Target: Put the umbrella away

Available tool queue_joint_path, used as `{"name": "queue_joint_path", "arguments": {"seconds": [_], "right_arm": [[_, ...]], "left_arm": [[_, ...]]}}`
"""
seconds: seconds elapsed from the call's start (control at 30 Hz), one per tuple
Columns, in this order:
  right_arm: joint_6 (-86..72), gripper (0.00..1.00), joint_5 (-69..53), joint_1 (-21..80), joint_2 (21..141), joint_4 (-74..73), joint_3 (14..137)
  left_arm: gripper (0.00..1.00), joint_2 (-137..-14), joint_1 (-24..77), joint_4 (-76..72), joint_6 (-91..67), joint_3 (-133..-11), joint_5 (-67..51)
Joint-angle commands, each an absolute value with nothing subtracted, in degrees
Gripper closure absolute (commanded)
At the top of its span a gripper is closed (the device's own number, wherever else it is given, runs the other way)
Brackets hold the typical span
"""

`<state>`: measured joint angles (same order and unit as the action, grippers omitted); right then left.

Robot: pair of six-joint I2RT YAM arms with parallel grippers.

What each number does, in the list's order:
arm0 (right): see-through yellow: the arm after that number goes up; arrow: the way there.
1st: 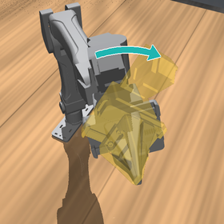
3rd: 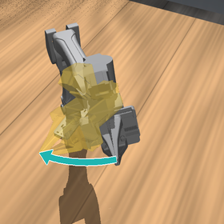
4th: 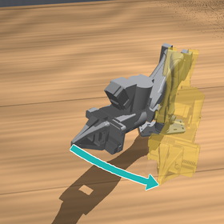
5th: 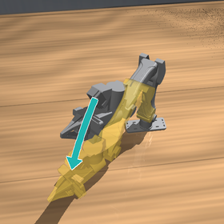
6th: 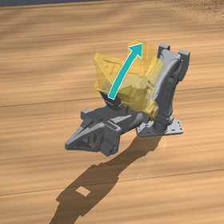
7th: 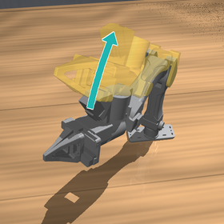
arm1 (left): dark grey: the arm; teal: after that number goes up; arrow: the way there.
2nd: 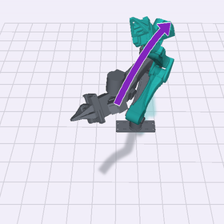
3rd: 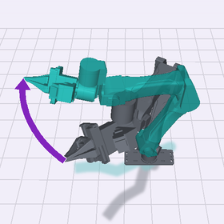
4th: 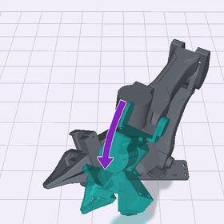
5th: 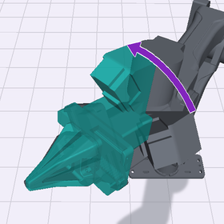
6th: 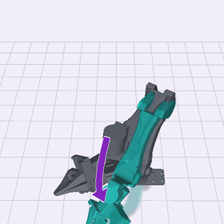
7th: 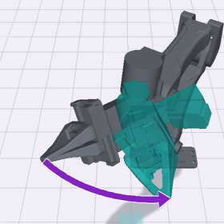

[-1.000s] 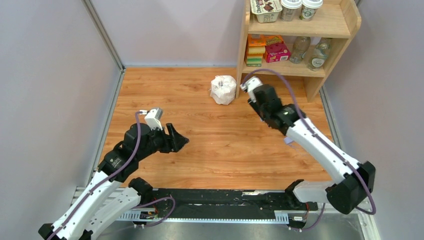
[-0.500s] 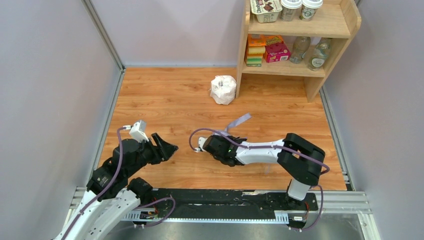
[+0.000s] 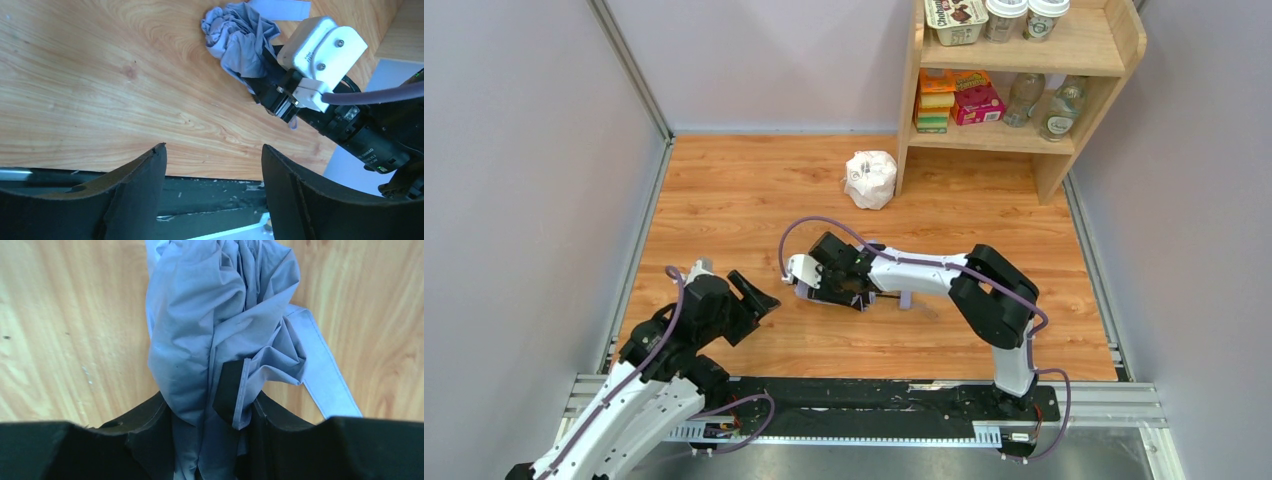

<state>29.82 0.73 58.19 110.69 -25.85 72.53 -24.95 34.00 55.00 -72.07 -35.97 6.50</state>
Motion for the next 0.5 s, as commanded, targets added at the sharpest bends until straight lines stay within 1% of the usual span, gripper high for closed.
{"name": "queue_joint_path", "arguments": {"seconds": [0.0,0.1,0.13,0.17,0.2,0.23,0.3,0.4,0.47], "right_arm": [[26.37,1.00,-18.45,57.31,118.74,-35.34,67.94],[26.02,1.00,-19.77,56.34,119.36,-34.20,68.29],[25.67,1.00,-20.04,55.90,119.53,-33.84,68.38],[25.40,1.00,-20.39,55.64,119.44,-33.40,68.55],[25.31,1.00,-20.13,55.46,119.53,-32.96,68.47],[25.23,1.00,-19.87,55.20,119.71,-32.87,68.81],[24.87,1.00,-20.13,54.67,119.62,-32.61,68.91],[24.35,1.00,-20.13,54.23,119.36,-31.38,68.55],[24.08,1.00,-20.13,54.23,119.27,-30.76,68.55]], "left_arm": [[0.22,-24.97,33.57,50.11,-81.72,-34.37,7.28],[0.22,-22.42,32.61,45.11,-88.74,-31.21,9.23],[0.22,-21.37,31.74,43.78,-90.42,-28.85,8.71],[0.22,-21.27,31.29,39.07,-92.44,-27.61,7.92],[0.21,-21.53,29.72,36.50,-93.42,-24.73,5.39],[0.21,-23.27,28.75,34.04,-95.43,-23.65,3.36],[0.21,-27.22,25.06,31.65,-95.36,-21.89,-4.27],[0.21,-34.17,20.84,29.11,-92.03,-23.02,-8.08],[0.21,-38.92,20.74,24.38,-90.18,-23.38,-9.05]]}}
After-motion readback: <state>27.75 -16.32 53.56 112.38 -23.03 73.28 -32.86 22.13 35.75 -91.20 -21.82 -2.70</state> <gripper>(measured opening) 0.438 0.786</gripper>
